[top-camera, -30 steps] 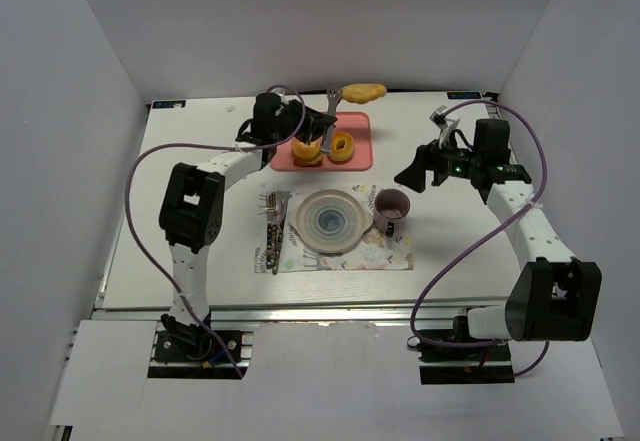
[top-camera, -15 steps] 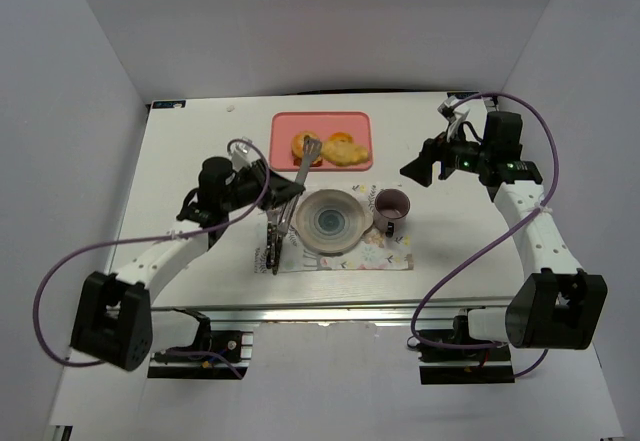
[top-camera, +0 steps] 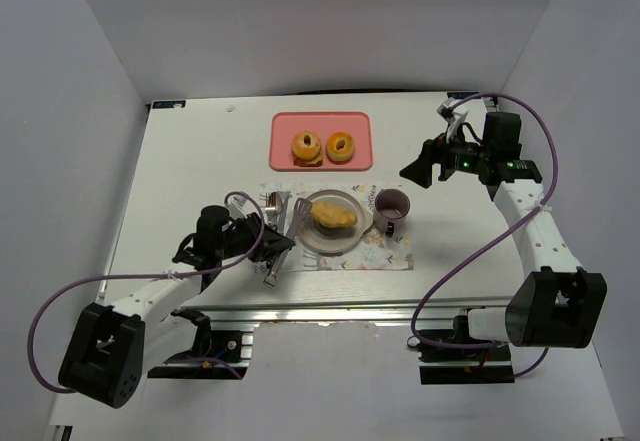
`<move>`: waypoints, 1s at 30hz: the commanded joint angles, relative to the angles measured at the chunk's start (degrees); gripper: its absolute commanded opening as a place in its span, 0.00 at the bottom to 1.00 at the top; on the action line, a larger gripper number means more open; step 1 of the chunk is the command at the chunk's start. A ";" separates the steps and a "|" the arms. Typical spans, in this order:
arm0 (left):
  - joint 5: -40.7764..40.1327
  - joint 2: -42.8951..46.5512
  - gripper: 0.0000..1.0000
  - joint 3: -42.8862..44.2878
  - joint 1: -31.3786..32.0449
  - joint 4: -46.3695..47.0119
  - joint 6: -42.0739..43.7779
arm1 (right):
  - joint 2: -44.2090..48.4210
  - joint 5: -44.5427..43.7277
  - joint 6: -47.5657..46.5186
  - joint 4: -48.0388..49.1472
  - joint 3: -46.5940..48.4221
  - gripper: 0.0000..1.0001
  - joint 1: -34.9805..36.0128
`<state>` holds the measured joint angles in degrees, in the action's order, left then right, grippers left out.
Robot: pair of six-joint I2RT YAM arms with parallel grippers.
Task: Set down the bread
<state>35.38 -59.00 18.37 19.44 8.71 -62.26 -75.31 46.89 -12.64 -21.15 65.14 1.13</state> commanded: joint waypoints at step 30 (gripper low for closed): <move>-8.12 -4.80 0.55 14.83 -1.07 -17.75 16.01 | 0.95 2.24 -0.98 -0.21 -0.46 0.89 -0.16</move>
<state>30.57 -65.41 28.75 19.16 -3.70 -50.87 -75.31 47.53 -12.73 -21.28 64.82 1.13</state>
